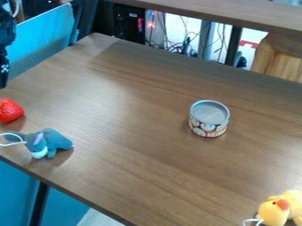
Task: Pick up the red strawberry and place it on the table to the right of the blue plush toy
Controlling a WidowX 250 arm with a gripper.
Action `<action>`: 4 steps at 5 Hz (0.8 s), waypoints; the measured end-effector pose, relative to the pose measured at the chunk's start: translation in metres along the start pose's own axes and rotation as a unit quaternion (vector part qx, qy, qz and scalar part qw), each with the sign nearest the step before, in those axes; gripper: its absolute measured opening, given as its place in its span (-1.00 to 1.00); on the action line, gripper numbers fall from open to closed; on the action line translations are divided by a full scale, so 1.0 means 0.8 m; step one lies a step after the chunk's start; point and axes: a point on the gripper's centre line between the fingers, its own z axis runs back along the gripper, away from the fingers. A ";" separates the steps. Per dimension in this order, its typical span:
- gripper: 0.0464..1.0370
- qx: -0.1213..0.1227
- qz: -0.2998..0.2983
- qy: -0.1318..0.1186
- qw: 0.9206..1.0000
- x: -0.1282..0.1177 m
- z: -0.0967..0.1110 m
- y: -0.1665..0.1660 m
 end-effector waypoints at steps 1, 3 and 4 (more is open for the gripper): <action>0.93 -0.015 -0.006 0.015 1.000 0.002 -0.017 -0.004; 0.93 -0.015 -0.045 0.016 0.999 0.012 -0.023 0.003; 0.93 -0.012 -0.057 0.023 0.998 0.015 -0.035 0.007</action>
